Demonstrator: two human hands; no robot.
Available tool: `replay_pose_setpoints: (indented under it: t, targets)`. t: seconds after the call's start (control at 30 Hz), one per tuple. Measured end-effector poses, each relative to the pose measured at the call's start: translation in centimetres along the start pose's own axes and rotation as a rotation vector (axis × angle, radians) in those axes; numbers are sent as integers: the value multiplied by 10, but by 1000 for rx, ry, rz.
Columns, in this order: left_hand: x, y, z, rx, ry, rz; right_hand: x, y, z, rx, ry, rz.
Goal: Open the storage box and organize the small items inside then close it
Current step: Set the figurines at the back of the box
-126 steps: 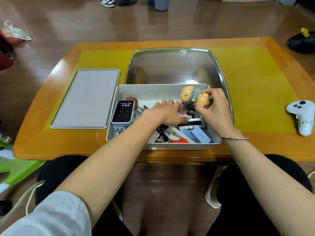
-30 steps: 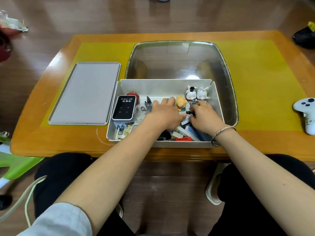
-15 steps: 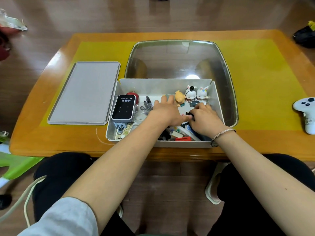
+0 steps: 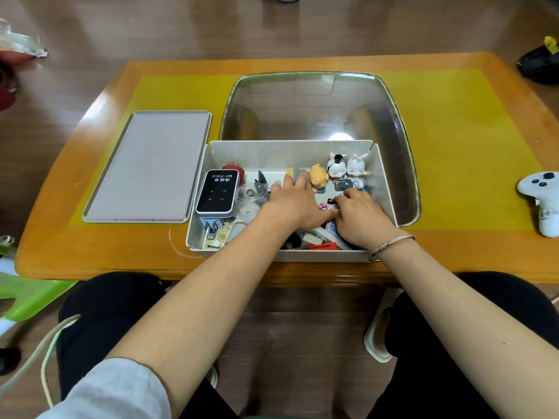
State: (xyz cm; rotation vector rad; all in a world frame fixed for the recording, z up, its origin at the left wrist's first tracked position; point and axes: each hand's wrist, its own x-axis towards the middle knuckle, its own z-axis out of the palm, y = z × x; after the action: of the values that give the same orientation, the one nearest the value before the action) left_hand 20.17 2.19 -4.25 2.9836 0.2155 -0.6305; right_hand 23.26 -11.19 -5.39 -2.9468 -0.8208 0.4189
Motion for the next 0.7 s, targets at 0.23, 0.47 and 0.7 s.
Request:
replay_pose_setpoints:
  t: [0.23, 0.47, 0.7]
  targets:
    - [3, 0, 2, -4, 3, -9, 2, -2, -9, -31, 79, 58]
    - [4, -1, 3, -16, 7, -1, 12, -9, -25, -191, -23, 104]
    - [3, 0, 1, -30, 1, -5, 9, -7, -22, -147, -29, 79]
